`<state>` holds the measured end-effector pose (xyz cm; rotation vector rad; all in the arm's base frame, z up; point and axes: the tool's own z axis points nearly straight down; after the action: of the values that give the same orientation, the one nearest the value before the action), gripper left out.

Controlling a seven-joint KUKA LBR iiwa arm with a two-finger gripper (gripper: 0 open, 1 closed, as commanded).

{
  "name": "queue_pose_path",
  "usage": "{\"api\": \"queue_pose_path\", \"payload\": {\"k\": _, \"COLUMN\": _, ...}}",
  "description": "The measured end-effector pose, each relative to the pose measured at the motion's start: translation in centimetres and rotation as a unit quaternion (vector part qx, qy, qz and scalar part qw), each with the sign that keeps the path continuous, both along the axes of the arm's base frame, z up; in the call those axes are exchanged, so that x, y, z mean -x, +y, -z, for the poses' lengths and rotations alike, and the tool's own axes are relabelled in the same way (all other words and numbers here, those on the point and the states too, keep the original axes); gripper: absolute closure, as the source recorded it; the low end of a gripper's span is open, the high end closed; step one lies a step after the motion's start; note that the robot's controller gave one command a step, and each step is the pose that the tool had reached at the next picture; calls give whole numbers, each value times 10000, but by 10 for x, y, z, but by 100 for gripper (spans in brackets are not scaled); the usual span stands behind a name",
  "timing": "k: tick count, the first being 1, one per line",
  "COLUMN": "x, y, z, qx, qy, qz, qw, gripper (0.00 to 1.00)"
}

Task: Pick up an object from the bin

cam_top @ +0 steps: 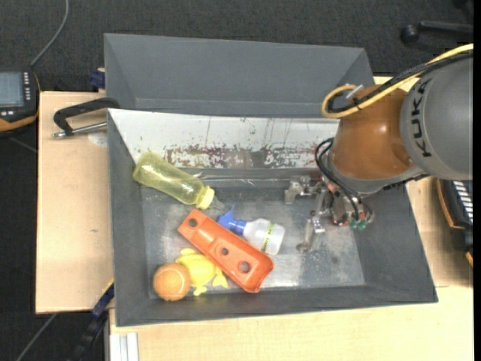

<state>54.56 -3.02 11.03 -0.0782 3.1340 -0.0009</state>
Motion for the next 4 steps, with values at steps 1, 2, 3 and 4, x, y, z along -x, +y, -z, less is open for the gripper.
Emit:
{"api": "queue_pose_path", "payload": {"k": 1, "x": 24, "y": 27, "z": 28, "qx": -21, "qy": 69, "qz": -680, "qw": 9977, "gripper": 0}}
{"api": "queue_pose_path", "payload": {"k": 2, "x": -12, "y": 64, "z": 34, "qx": 3, "qy": -14, "qz": -958, "qw": 9954, "gripper": 0}}
{"api": "queue_pose_path", "payload": {"k": 3, "x": 44, "y": 71, "z": 40, "qx": -25, "qy": 67, "qz": -1662, "qw": 9861, "gripper": 100}}
{"api": "queue_pose_path", "payload": {"k": 4, "x": 44, "y": 71, "z": 40, "qx": -25, "qy": 63, "qz": -1662, "qw": 9861, "gripper": 100}}
